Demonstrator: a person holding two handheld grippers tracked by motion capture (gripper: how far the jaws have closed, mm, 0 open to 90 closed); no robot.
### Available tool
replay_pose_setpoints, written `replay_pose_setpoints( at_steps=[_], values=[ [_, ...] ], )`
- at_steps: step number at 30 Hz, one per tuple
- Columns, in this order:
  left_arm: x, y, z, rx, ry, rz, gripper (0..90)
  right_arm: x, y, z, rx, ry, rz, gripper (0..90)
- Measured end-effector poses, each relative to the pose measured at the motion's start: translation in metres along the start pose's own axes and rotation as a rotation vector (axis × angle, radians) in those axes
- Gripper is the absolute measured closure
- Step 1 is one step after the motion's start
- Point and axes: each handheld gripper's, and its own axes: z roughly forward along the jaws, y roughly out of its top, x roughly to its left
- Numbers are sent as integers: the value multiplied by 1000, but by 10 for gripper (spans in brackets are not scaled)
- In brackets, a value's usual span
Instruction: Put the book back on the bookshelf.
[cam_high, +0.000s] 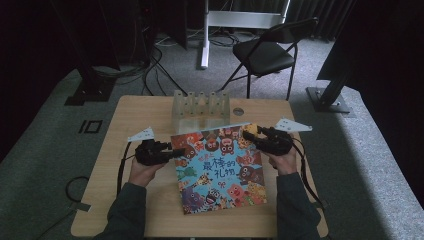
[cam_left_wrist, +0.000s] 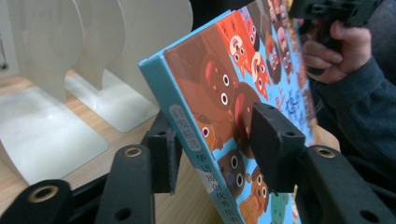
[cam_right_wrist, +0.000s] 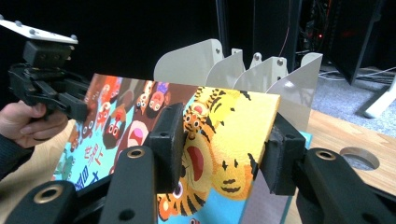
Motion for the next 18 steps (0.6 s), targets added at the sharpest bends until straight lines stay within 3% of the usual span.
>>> replay_pose_setpoints(
  at_steps=[10, 18],
  values=[
    [-17, 17, -10, -39, 36, 98, 630, 1, 1, -3, -19, -33, -13, 521],
    [-21, 27, -19, -78, 39, 134, 672, 6, 7, -6, -46, -44, -38, 530]
  ],
)
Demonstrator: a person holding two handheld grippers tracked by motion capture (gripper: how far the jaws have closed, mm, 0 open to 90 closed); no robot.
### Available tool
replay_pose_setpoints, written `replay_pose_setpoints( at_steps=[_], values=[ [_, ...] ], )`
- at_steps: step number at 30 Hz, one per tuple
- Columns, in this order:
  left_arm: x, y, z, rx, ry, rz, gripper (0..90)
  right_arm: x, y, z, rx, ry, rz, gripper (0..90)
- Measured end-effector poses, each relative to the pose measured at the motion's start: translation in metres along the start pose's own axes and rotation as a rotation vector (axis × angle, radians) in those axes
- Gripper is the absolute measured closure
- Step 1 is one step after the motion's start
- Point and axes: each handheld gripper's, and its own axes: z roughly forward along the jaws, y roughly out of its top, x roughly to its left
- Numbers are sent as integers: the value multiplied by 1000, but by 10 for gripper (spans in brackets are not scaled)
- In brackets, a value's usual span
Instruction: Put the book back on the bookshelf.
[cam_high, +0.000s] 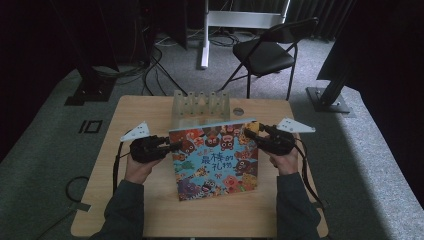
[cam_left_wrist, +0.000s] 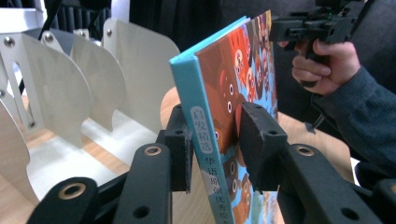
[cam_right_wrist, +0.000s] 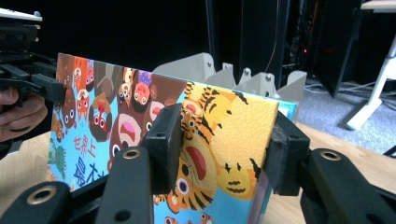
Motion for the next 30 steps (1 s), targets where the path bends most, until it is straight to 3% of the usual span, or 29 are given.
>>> replay_pose_setpoints(
  at_steps=[9, 21, 30],
  values=[
    [-6, 13, -8, -23, 12, 72, 739, 3, 9, -1, -49, -4, -9, 560],
    [-17, 20, -9, -41, 31, 149, 756, 3, 10, -5, -58, -10, -10, 540],
    [-15, 11, -13, -52, 13, 140, 754, 4, 10, -4, -62, 0, -23, 532]
  ],
)
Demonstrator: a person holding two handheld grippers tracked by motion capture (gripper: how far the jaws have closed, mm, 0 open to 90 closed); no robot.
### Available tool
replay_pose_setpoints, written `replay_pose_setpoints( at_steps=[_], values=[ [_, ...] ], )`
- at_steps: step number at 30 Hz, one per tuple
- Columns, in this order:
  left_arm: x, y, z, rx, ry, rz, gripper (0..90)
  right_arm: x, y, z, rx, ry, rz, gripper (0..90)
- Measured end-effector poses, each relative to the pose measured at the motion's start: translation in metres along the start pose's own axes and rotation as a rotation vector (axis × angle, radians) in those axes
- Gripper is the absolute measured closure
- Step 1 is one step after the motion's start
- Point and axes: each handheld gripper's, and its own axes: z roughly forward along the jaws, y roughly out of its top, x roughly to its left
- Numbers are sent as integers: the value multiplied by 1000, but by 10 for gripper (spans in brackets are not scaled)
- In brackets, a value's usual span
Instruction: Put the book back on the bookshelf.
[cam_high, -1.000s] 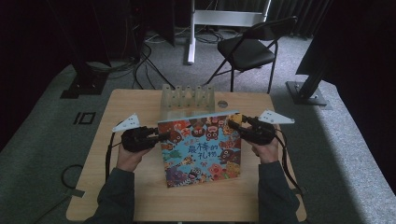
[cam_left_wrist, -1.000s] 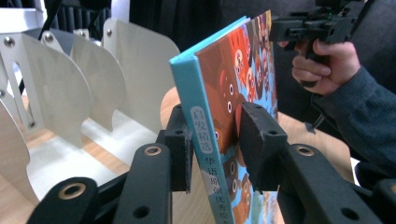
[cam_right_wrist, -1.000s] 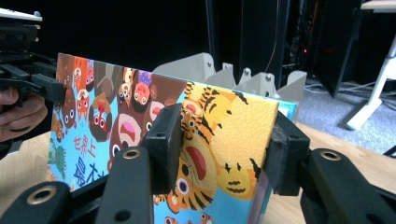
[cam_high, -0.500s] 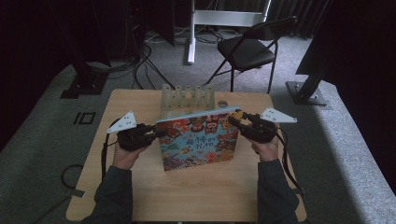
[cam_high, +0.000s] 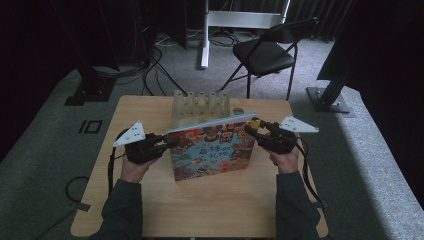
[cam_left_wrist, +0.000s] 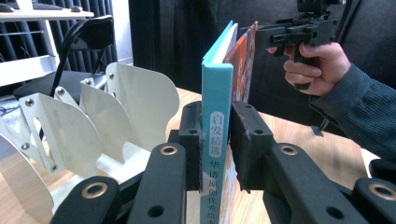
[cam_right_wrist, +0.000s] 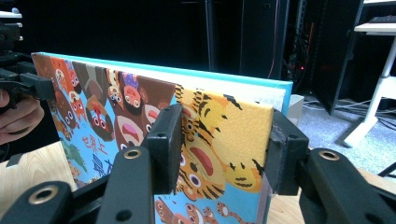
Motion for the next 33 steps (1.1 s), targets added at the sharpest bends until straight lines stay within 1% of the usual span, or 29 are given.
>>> replay_pose_setpoints(
  at_steps=[3, 5, 7, 8, 9, 11, 12, 13, 14, 16, 18, 21, 23, 27, 28, 30, 33],
  values=[
    [1, -4, -1, -12, -6, -3, 753, 2, -1, 1, -3, 1, 0, 533],
    [0, -4, -1, -11, -11, 7, 753, 2, -1, 0, -7, 1, 3, 530],
    [-1, -5, -1, -16, -19, 7, 743, 2, -3, -1, -13, 6, 7, 527],
    [-1, -6, 0, -17, -30, 3, 712, 2, -3, -2, -14, 8, 6, 527],
    [-2, -7, 1, -16, -36, -2, 632, 2, -3, -2, -15, 9, 6, 527],
    [-2, -9, 5, -8, -50, -2, 587, 1, -5, -4, -15, 3, 7, 527],
    [-2, -10, 7, -11, -62, -5, 587, 1, -5, -5, -15, -2, 10, 526],
    [-2, -11, 8, -15, -67, 7, 626, 0, -6, -6, -13, -6, 9, 524],
    [-2, -12, 9, -21, -69, 11, 645, -1, -7, -7, -10, -10, 10, 522],
    [-1, -13, 11, -23, -96, 7, 683, -4, -9, -9, -4, -18, 12, 521],
    [-4, -14, 14, 1, -86, 25, 686, -6, -11, -11, 2, -24, 16, 521],
    [-5, -16, 19, 15, -74, 21, 629, -8, -14, -13, 7, -31, 22, 521],
    [-6, -16, 21, 9, -69, 15, 610, -9, -15, -13, 11, -33, 21, 521],
    [-7, -17, 23, 1, -69, 11, 613, -10, -18, -15, 18, -40, 25, 523],
    [-6, -17, 24, -5, -79, -2, 612, -11, -19, -15, 19, -42, 24, 523],
    [-6, -17, 24, -12, -80, -15, 607, -12, -19, -15, 24, -45, 25, 523],
    [-5, -18, 25, -18, -79, -18, 613, -12, -21, -14, 31, -45, 27, 523]
  ],
)
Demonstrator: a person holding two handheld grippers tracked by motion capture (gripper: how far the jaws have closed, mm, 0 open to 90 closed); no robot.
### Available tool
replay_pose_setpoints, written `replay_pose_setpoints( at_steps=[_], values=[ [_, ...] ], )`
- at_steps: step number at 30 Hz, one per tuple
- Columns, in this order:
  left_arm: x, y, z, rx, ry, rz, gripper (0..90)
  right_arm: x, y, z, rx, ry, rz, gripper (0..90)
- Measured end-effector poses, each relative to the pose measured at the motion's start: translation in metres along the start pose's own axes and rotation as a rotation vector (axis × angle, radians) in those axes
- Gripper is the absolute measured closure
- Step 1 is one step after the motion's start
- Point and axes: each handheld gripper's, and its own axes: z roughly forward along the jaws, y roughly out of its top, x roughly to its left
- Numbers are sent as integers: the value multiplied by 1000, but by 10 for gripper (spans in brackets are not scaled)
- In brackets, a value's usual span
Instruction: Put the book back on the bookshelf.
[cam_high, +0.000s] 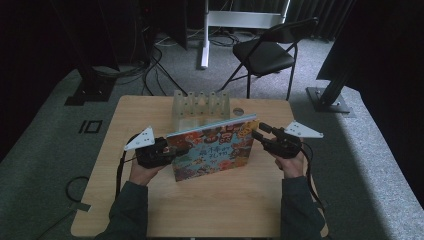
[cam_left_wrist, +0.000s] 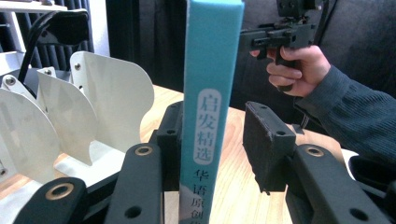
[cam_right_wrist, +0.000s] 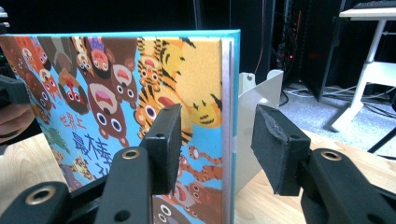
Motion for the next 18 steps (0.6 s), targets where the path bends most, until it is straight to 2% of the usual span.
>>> replay_pose_setpoints(
  at_steps=[8, 18],
  values=[
    [-2, -2, 5, 0, -4, 8, 624, -5, -7, 0, 17, -11, 12, 523],
    [-3, -8, 12, -4, 19, 8, 628, -12, -18, -3, 40, -35, 29, 522]
  ],
)
